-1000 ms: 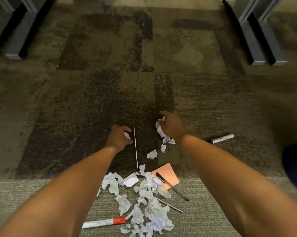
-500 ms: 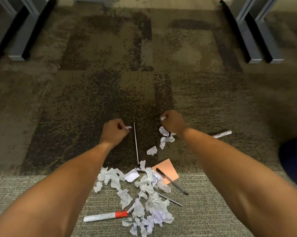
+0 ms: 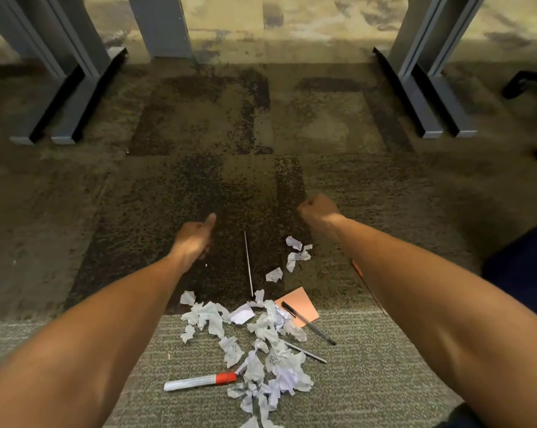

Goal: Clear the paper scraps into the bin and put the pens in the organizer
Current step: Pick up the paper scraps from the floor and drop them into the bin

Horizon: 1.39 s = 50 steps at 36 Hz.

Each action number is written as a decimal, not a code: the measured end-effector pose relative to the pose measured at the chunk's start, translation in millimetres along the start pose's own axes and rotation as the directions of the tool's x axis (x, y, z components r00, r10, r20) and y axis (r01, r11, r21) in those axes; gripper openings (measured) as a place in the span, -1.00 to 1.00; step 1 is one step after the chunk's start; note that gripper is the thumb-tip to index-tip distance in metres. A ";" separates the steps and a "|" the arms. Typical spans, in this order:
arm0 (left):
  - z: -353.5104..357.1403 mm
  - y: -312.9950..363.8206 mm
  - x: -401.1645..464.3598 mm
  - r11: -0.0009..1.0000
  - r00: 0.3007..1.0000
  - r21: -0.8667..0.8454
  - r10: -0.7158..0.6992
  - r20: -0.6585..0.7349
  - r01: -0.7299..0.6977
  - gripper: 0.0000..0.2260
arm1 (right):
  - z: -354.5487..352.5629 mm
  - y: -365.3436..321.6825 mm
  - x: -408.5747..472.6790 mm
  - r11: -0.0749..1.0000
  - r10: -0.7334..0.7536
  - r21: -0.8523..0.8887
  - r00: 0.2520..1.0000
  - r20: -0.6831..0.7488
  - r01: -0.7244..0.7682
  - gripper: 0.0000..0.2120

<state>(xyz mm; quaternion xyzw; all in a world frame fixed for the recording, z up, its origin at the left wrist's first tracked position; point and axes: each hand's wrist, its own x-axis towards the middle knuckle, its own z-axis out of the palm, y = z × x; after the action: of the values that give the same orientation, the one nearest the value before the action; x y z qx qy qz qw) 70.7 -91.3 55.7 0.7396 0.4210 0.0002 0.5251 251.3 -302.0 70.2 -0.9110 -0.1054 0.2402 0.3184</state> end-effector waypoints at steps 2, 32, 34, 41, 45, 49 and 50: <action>-7.5 -8.0 -0.6 0.998 0.998 0.007 -0.062 -0.015 0.062 -0.54 | -0.2 -0.1 -0.8 0.998 0.006 -0.058 1.000 -0.023 -0.008 -0.76; -21.8 -84.9 0.7 0.595 0.933 0.803 -0.308 0.183 0.039 -0.62 | 64.8 32.0 23.0 0.787 -0.113 -0.536 0.925 0.363 0.306 -0.79; -23.9 -80.8 1.3 0.625 0.935 0.778 -0.312 0.170 0.068 -0.65 | 64.4 28.6 21.5 0.796 -0.122 -0.518 0.921 0.369 0.313 -0.74; -33.1 -55.6 -4.2 0.837 0.948 0.517 -0.287 0.137 0.179 -0.86 | 52.4 11.2 8.0 0.961 -0.089 -0.216 0.934 0.345 0.172 -0.78; -33.3 -44.1 -9.9 0.949 0.947 0.117 -0.306 0.100 0.294 -0.84 | 36.3 2.6 -5.0 0.990 -0.017 0.137 0.915 0.404 -0.043 -0.74; -34.1 -29.4 -7.1 0.849 0.944 -0.419 -0.324 0.064 0.320 -0.79 | 9.9 -1.8 -7.8 0.872 -0.017 0.446 0.900 0.436 -0.200 -0.75; -35.2 -25.6 -6.9 0.827 0.947 -0.478 -0.319 0.036 0.297 -0.79 | 1.9 -2.0 -7.9 0.820 -0.017 0.520 0.900 0.437 -0.237 -0.73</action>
<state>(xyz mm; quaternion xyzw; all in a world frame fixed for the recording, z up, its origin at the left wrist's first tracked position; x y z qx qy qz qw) 34.8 -65.8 54.7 0.5095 0.5334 0.0359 0.6742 243.4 -302.2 73.1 -0.7073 -0.0422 0.4699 0.5265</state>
